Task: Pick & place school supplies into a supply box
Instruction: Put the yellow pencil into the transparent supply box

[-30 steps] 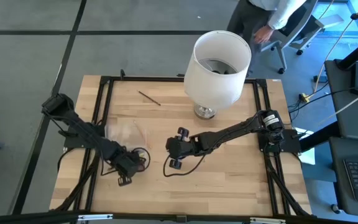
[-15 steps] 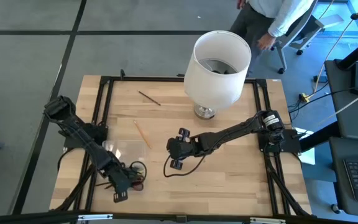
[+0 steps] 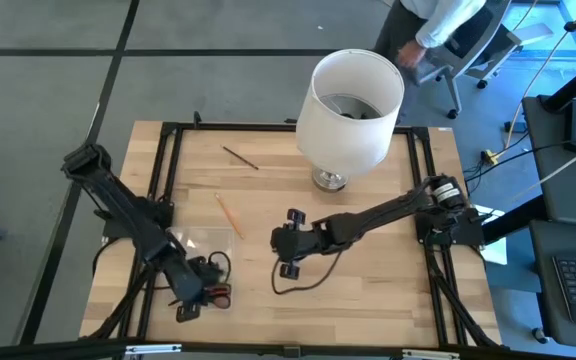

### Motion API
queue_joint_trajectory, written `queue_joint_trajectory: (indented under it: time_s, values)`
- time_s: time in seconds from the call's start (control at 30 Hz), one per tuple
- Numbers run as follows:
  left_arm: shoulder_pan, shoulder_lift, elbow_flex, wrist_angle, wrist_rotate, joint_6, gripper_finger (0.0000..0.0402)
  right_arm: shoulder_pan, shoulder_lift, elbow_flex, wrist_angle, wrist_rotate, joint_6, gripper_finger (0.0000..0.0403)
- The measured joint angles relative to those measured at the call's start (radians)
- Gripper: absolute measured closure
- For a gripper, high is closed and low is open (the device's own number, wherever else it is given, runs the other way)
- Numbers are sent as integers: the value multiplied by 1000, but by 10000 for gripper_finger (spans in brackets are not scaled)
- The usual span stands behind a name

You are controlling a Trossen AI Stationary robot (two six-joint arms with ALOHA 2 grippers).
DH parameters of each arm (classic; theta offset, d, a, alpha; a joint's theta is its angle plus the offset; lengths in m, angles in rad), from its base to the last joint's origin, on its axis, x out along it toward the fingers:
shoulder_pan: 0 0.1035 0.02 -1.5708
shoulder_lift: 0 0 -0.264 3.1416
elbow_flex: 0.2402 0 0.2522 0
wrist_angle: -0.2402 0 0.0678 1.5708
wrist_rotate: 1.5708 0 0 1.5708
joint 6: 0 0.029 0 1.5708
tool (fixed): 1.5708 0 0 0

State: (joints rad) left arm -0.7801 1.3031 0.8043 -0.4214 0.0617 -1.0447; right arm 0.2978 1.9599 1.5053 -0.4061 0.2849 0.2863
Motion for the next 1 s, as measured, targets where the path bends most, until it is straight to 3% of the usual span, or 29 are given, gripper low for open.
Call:
queue_joint_trajectory:
  time_s: [0.1, 0.47, 0.77, 1.0]
  values:
    - [25, -46, 0, 5, -39, 57, 397, 16, -48, 0, -58, -27, 6, 236]
    - [136, -94, 0, 14, -177, 295, 386, 91, -243, -51, -343, 73, 27, 236]
    - [260, -94, 0, 13, -192, 407, 297, 135, -626, -406, -175, 128, 128, 236]
    - [347, -94, 0, 14, -416, 422, 222, 147, -885, -606, -56, 154, 126, 236]
